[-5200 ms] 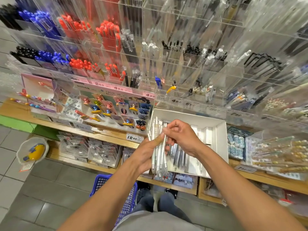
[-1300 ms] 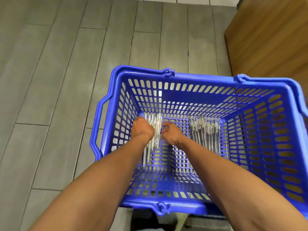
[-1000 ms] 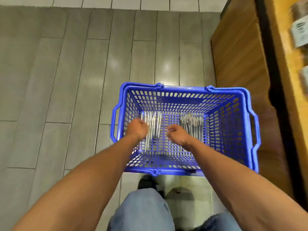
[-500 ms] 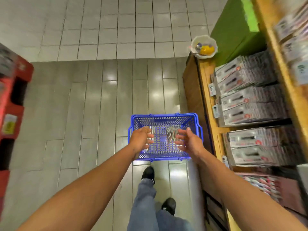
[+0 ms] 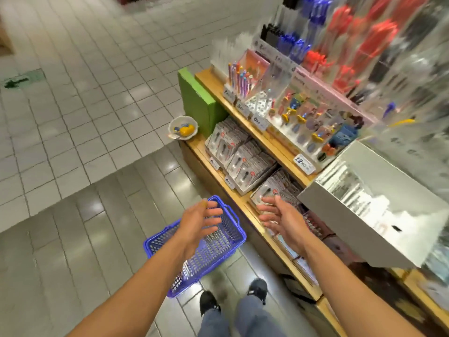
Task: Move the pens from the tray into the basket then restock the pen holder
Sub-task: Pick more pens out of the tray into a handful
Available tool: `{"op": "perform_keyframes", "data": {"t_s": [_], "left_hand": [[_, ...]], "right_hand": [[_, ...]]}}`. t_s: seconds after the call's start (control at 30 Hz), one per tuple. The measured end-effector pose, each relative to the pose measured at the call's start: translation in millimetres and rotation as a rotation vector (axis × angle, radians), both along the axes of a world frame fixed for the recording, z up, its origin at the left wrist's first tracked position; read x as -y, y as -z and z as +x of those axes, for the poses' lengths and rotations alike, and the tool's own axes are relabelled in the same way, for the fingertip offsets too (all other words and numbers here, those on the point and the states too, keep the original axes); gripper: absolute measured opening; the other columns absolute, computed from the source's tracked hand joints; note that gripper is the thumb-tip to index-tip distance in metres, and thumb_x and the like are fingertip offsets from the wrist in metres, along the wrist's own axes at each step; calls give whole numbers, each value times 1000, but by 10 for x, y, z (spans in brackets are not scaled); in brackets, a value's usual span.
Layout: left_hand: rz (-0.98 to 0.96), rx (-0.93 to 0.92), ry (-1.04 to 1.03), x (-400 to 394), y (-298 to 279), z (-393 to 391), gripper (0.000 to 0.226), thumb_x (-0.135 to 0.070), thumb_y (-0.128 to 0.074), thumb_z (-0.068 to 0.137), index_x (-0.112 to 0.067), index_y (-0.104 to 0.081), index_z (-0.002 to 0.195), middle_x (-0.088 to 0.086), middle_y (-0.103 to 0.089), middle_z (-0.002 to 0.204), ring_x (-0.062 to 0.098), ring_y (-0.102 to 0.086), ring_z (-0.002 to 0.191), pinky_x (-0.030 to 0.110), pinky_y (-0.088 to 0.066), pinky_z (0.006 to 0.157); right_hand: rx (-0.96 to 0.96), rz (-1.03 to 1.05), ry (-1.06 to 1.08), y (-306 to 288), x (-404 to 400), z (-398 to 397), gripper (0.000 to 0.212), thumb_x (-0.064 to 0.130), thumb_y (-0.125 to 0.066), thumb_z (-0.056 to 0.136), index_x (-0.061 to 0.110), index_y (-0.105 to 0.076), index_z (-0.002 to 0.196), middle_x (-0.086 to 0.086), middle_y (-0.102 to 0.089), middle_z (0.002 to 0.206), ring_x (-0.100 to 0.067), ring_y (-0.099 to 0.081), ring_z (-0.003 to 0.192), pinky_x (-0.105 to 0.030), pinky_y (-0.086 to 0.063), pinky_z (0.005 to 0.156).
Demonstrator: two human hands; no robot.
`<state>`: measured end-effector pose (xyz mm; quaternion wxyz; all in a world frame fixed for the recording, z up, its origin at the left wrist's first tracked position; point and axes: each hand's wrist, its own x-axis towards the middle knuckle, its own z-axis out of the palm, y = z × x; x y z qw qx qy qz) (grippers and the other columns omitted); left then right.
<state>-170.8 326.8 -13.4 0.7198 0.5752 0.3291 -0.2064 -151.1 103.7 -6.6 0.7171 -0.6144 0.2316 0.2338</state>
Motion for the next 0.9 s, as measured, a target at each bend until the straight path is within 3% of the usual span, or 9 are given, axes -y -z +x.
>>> {"op": "perform_keyframes", "data": {"t_s": [0.33,0.47,0.63,0.77,0.9], "left_hand": [[-24,66,315,1648,-395,677,26,-27,-43,103,-14,-65,105,7,-74,99,17,-66,76,30,-52,71],[-40,77,407,2230,-441,869,27,-28,-45,104,-13,-66,110,4,-75,96,17,-69,79,30,-52,67],[-11,61,531,2778,-487,996,24,-28,-49,101,-15,-66,112,0,-77,96,17,-70,84,30,-53,72],[21,57,622,3080,-525,1074,24,-26,-45,103,-15,-63,114,3,-74,102,21,-68,92,32,-53,77],[68,60,685,3253,-524,1185,24,-25,-44,104,-18,-64,113,4,-74,108,21,-70,100,32,-55,77]], "right_hand": [[100,-54,279,-292,1602,-22,35,28,-36,105,9,-64,109,-10,-71,98,-20,-65,74,-32,-52,70],[115,-45,363,-294,2154,8,27,23,-42,103,7,-64,105,-9,-70,90,-18,-62,68,-26,-51,61],[10,-235,409,-33,2731,37,21,21,-57,96,7,-62,111,-8,-69,90,-17,-61,65,-27,-47,61],[-120,-451,352,242,2992,131,24,21,-60,92,16,-59,115,-5,-67,99,-18,-65,72,-32,-51,64],[-148,-654,136,433,3091,284,36,17,-52,95,21,-49,131,-6,-62,109,-26,-67,85,-41,-56,79]]}}
